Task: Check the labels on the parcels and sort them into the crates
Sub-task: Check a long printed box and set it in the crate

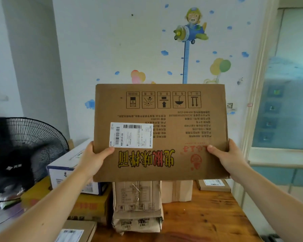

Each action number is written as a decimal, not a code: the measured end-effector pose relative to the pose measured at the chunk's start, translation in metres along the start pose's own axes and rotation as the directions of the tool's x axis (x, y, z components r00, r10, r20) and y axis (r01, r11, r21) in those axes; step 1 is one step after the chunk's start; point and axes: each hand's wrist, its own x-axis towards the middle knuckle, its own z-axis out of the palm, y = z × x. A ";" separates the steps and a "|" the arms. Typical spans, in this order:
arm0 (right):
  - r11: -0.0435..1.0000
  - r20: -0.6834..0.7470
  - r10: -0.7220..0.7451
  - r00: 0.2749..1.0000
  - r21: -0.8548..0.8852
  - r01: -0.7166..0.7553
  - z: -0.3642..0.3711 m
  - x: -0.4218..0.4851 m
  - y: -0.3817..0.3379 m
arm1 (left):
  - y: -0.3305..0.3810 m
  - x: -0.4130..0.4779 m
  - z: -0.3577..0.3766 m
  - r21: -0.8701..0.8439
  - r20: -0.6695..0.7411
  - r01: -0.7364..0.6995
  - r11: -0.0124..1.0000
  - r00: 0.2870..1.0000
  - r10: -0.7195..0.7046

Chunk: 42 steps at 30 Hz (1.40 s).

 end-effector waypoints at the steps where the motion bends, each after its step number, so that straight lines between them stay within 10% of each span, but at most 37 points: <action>1: 1.000 0.014 0.009 1.000 -0.005 -0.009 -0.003 0.000 0.000 | 0.004 -0.002 -0.002 -0.026 0.001 0.017 1.000 1.000 -0.017; 42: 0.965 0.034 0.072 0.997 0.251 -0.078 -0.080 0.037 0.008 | 0.060 -0.015 0.059 -0.109 0.016 0.095 0.989 0.995 -0.094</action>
